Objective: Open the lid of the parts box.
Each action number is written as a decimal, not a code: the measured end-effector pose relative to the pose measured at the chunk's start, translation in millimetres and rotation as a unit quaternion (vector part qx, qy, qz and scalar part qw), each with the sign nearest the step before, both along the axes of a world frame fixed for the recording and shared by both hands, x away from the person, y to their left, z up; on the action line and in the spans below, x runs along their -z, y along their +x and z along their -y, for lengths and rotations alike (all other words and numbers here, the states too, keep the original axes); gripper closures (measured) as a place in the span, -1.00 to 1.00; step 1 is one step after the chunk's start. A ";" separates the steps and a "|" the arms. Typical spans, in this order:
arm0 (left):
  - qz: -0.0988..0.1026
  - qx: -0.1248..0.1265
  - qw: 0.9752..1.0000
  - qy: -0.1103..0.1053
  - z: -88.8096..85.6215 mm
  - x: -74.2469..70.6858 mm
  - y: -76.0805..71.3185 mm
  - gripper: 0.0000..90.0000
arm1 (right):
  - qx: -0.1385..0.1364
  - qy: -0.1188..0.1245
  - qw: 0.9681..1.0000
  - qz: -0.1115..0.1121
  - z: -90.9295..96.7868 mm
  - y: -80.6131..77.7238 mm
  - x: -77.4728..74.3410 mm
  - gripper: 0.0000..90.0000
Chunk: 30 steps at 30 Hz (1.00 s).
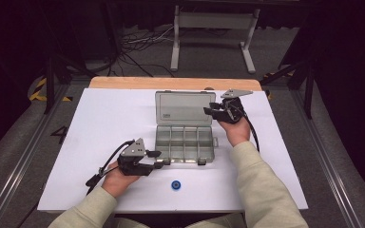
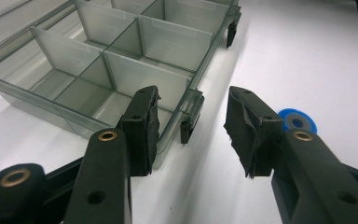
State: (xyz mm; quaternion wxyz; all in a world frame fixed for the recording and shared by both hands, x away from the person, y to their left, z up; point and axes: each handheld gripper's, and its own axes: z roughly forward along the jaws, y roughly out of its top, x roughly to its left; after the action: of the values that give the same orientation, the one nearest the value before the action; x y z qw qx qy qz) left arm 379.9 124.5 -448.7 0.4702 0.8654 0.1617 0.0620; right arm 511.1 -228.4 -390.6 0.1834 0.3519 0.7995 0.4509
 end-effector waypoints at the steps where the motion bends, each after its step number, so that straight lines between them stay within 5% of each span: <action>1: 0.002 0.000 1.000 0.002 0.4 0.0 -0.3 0.21 | 0.001 0.000 1.000 -0.002 -0.3 0.6 0.9 0.34; 30: -0.003 0.002 1.000 -0.001 0.8 0.7 0.7 0.22 | 0.023 -0.011 0.999 -0.040 -5.0 20.5 30.2 0.00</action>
State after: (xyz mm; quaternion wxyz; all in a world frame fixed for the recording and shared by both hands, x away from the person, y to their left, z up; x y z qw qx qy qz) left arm 380.6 123.7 -449.4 0.4704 0.8656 0.1611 0.0586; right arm 531.6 -223.4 -420.8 0.1656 0.3855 0.8028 0.4236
